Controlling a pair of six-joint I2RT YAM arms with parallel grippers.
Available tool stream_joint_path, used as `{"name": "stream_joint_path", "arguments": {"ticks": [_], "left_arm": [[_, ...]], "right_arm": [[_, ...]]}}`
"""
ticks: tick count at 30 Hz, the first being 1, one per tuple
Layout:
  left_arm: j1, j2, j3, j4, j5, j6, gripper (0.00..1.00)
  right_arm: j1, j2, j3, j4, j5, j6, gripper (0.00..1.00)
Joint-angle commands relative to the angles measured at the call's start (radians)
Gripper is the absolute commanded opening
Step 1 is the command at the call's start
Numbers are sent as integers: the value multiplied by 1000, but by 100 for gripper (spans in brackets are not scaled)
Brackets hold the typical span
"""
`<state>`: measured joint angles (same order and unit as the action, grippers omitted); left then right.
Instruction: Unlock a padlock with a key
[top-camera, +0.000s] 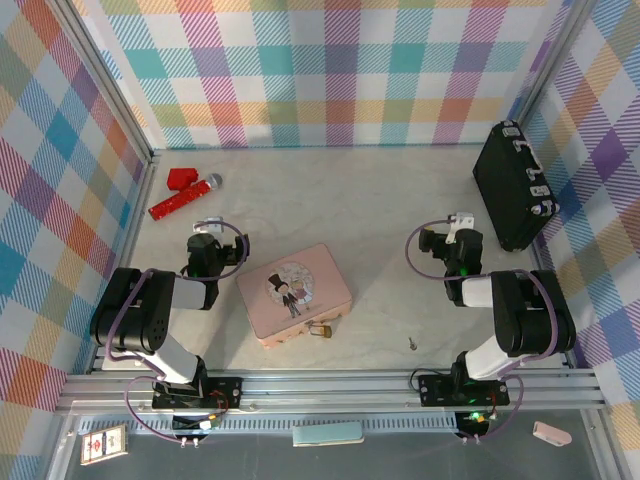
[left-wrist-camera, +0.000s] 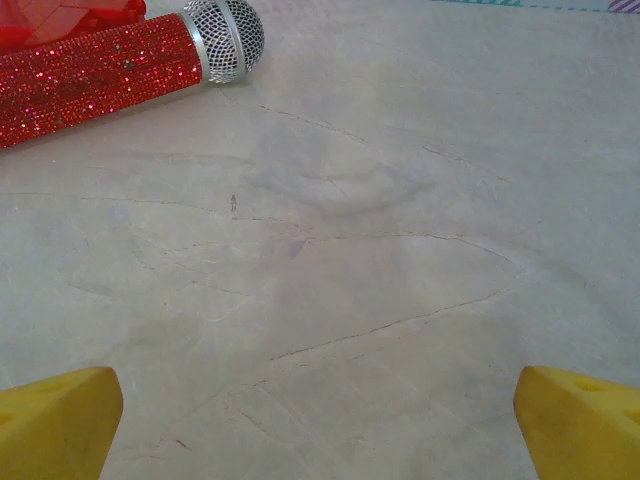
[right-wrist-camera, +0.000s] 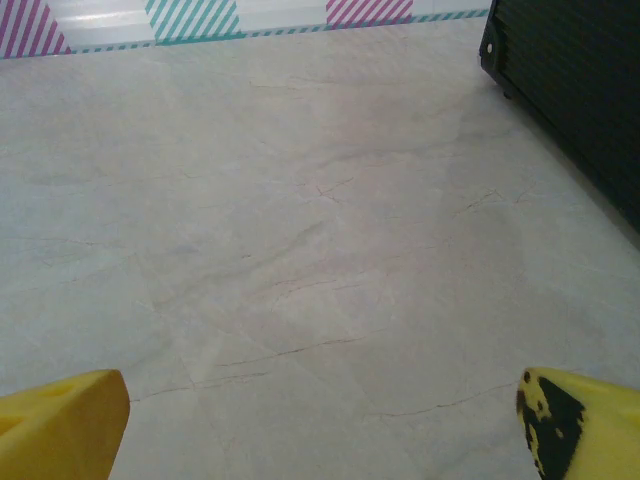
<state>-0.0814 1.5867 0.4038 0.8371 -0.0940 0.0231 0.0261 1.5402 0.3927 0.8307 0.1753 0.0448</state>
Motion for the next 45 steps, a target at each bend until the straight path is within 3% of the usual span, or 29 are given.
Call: {"name": "stream_joint_path", "arguments": {"ticks": [1,34,41,43,45], "left_arm": [[12,-7,18,5,14,13,100],[6,-27,-15,51,30,29,100],[-31,-239,-129,93,-65,39,100],[-46,-351,-146,46,-72,47,100],[-50,-521,-119,-132,-69,-6,100]], "right_arm": [[5,-10,-4,34,7,15,99],[4,-10,-5,36,7,15,99],[20,-120,-23,-17,-54,-38,99],[32,-216,-14,-134,-31,-28,99],[39,-313,-11,-246,-47,-21,99]]}}
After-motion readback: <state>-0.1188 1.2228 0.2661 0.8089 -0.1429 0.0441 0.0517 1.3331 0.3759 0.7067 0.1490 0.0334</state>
